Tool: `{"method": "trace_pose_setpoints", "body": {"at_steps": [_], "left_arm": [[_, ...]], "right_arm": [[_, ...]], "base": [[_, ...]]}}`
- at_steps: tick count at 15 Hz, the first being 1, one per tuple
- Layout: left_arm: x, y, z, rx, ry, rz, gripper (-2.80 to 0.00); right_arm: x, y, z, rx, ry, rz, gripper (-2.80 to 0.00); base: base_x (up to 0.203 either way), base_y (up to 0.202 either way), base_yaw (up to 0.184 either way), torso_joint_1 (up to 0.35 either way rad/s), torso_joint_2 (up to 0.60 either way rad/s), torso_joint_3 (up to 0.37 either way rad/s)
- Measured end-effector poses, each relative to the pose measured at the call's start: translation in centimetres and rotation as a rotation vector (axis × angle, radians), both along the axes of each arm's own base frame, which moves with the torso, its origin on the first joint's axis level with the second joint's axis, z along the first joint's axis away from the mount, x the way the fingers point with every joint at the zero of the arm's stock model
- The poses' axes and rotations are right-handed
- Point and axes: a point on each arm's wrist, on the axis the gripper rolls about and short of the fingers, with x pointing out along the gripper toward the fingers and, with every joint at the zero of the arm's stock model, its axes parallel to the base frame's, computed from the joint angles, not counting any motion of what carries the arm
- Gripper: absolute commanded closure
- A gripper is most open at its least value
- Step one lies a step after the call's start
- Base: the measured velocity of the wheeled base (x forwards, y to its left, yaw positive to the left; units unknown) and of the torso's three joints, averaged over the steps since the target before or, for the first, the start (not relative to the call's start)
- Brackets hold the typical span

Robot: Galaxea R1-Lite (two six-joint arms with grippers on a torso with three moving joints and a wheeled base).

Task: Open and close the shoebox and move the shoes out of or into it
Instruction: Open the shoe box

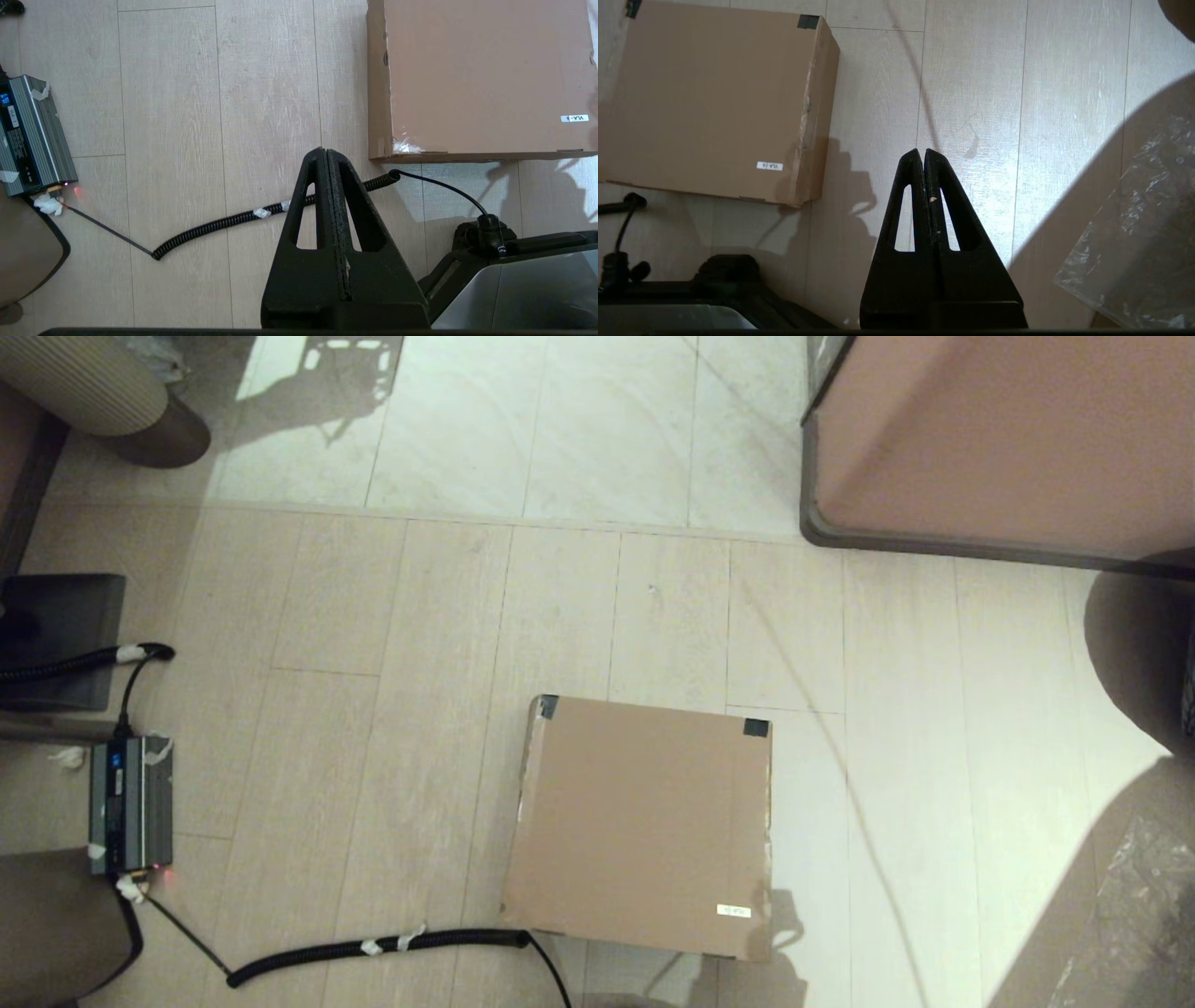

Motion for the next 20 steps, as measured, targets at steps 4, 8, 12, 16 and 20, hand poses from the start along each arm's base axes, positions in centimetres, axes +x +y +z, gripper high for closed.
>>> {"method": "trace_pose_setpoints", "body": {"at_steps": [4,8,12,16,20], "left_arm": [[-0.3,0.0,1.5,0.0,-0.019,0.0,0.0],[1.2,0.0,8.0,-0.02,0.028,-0.015,0.0],[7.9,-0.4,14.2,-0.046,0.182,-0.112,0.0],[16.4,-1.1,15.2,-0.096,0.319,-0.271,0.0],[22.2,-3.2,12.8,-0.282,0.455,-0.341,0.0]], "right_arm": [[-0.3,-0.1,0.8,-0.022,0.014,-0.035,0.0],[0.1,-0.1,6.9,0.044,0.08,-0.035,0.0],[6.0,0.1,14.1,0.168,0.219,0.003,0.0],[14.7,0.2,15.9,0.256,0.32,0.053,0.0],[20.4,0.9,13.6,0.276,0.471,0.082,0.0]], "base": [[0.0,0.0,0.0,0.0,0.0,0.0],[0.0,0.0,0.0,0.0,0.0,0.0],[0.0,0.0,0.0,0.0,0.0,0.0],[0.0,0.0,0.0,0.0,0.0,0.0],[0.0,0.0,0.0,0.0,0.0,0.0]]}}
